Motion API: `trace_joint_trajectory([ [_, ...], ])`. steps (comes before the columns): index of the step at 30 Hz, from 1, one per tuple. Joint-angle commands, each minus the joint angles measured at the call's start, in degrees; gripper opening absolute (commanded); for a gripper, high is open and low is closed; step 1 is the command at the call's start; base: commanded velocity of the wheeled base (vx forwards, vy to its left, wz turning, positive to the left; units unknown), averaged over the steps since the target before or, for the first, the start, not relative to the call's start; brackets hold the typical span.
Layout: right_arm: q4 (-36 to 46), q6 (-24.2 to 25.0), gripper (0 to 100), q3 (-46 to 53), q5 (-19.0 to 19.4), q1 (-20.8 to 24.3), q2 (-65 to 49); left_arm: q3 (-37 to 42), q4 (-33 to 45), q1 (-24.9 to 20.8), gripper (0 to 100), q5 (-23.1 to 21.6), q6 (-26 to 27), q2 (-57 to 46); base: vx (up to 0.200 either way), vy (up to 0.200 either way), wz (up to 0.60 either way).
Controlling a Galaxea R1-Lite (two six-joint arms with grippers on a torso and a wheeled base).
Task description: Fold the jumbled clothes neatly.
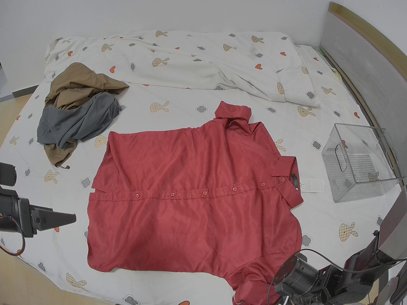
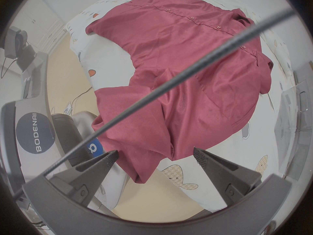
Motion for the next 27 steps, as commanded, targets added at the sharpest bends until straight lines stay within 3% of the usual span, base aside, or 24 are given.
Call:
trace_joint_trajectory([
  [1,-2.23,-0.32,100,-0.11,-0.50,-3.00,1.57,0.07,0.01,0.02,100,-0.05,0.07,-0.57,0.000,0.000,0.00],
  [13,-3.55,-3.74,100,-1.69,-0.41,-13.45,-3.17,0.16,0.01,-0.07,100,-0.05,0.15,-0.66,0.000,0.000,0.00],
  [18,-3.46,-3.66,100,-2.48,-0.50,-13.37,-5.20,0.16,0.01,-0.07,100,-0.05,0.15,-0.75,0.000,0.000,0.00],
  [27,-3.55,-3.22,100,-2.48,1.61,-6.60,-3.09,0.07,0.01,-0.16,100,-0.05,0.15,-1.10,0.000,0.000,0.00],
])
